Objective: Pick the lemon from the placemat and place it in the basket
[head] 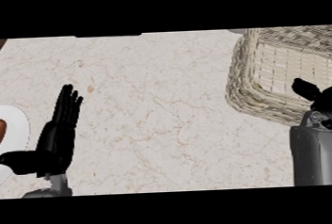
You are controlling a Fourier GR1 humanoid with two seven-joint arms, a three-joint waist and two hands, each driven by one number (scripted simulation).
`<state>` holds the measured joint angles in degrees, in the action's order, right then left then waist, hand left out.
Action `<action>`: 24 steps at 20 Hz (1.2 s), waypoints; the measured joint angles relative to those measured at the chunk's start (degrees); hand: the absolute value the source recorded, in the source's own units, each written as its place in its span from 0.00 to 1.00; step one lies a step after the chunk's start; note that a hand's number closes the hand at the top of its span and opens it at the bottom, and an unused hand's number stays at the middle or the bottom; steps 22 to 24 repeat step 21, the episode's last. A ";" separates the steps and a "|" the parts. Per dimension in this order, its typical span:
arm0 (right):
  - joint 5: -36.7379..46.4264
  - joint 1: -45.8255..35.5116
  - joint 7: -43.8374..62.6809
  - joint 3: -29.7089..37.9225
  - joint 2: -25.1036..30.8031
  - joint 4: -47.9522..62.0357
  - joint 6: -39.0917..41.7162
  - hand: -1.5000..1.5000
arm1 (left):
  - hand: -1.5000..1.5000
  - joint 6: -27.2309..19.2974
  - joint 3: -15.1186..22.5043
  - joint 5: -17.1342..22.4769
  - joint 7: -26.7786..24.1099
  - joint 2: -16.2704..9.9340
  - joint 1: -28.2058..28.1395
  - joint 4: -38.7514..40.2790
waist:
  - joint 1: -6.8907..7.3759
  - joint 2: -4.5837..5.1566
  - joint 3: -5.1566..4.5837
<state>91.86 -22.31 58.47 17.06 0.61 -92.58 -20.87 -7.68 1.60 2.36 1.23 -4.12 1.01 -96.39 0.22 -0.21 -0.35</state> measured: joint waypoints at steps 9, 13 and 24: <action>8.33 4.89 3.37 -1.62 -0.62 -12.59 1.99 0.00 | 0.50 0.03 0.01 -0.65 -0.74 0.29 -0.91 0.23 | -0.40 0.01 0.28; 8.33 9.10 4.13 -1.87 -0.62 -22.93 2.92 0.00 | 0.50 -0.01 -0.77 -0.14 0.08 0.08 -0.41 0.21 | -0.87 -0.10 0.30; 4.75 20.85 4.41 -8.28 -0.62 -44.37 7.12 0.00 | 0.50 0.14 -1.03 -0.33 0.40 -0.04 0.07 0.11 | -0.87 -0.04 0.34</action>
